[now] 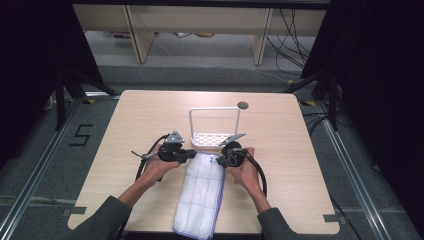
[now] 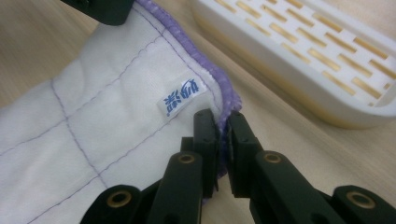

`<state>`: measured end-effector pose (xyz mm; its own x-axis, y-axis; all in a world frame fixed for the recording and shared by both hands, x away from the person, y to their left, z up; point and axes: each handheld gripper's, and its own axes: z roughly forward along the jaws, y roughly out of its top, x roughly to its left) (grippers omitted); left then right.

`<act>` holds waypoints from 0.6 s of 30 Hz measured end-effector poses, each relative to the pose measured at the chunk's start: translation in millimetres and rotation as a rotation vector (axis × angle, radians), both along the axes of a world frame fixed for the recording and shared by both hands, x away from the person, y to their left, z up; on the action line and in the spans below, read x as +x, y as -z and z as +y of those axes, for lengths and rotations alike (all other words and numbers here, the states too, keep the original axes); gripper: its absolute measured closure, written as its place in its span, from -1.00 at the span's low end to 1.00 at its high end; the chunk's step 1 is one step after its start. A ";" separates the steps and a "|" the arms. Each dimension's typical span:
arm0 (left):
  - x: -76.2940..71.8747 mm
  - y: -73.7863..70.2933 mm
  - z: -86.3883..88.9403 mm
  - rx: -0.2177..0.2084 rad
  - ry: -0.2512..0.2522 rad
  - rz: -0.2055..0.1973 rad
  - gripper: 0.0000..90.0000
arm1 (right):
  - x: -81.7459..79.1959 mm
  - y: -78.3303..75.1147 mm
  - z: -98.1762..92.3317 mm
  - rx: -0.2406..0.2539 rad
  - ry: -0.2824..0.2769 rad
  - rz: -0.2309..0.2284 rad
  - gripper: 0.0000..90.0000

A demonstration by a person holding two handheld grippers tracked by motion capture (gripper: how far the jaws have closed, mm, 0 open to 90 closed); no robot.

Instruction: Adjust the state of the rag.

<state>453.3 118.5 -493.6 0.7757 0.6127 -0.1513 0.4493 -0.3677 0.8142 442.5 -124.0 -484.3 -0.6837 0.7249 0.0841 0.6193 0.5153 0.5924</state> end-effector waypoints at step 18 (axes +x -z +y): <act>-17.8 -33.6 8.8 -0.038 0.032 -0.025 0.91 | -16.7 -40.4 -6.3 0.084 -0.058 -0.068 0.90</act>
